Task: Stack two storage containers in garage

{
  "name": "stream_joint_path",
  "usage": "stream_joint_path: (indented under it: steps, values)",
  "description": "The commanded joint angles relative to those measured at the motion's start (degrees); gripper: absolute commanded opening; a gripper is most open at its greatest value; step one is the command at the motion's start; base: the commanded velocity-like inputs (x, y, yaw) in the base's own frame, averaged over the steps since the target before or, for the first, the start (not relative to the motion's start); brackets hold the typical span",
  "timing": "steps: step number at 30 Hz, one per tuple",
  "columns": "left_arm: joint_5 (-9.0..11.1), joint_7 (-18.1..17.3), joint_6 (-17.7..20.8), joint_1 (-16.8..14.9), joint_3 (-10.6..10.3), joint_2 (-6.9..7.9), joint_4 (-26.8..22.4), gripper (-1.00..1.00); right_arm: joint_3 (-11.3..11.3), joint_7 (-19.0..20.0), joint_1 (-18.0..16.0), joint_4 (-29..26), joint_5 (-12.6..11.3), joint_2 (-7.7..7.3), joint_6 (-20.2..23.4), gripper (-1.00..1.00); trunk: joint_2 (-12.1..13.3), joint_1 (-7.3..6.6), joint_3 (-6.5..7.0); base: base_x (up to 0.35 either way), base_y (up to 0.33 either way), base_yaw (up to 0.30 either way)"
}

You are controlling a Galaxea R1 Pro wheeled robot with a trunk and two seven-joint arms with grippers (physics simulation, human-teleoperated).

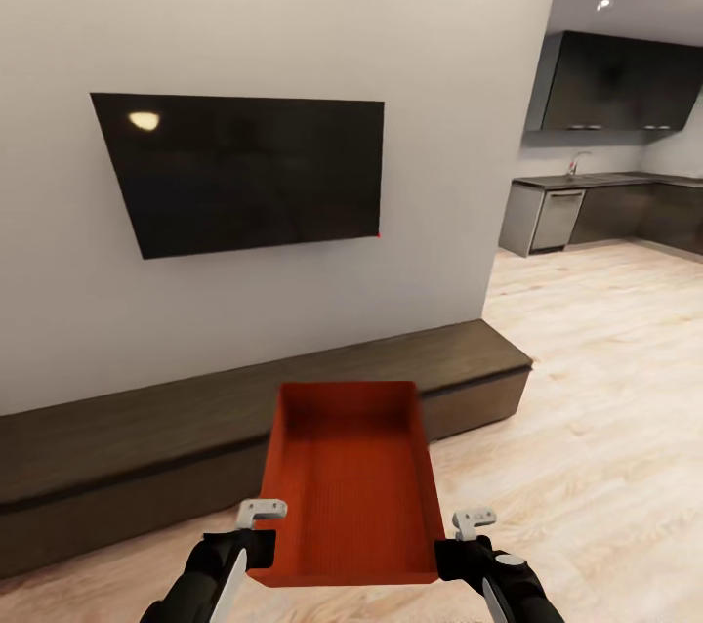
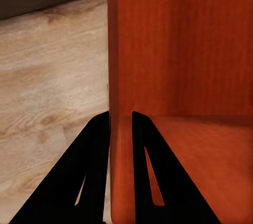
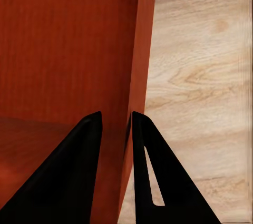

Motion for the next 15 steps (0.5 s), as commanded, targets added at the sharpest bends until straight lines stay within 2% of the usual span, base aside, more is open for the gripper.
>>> stream_joint_path:
  steps: [1, 15]
  values:
    - [-0.14, 0.19, 0.42, -0.06, 0.36, -0.03, -0.21, -1.0, 0.12, 0.55, 0.01, -0.08, -0.51, 0.05, 0.4, -1.0, 0.38, -0.22, 0.18, 0.0, 0.0, -0.262]
    - [-0.14, 0.18, 0.42, -0.06, 0.36, -0.09, -0.2, -1.0, 0.12, 0.55, 0.01, -0.08, -0.51, 0.05, 0.47, -1.0, 5.99, -3.3, 3.46, 0.0, 0.0, -0.262]
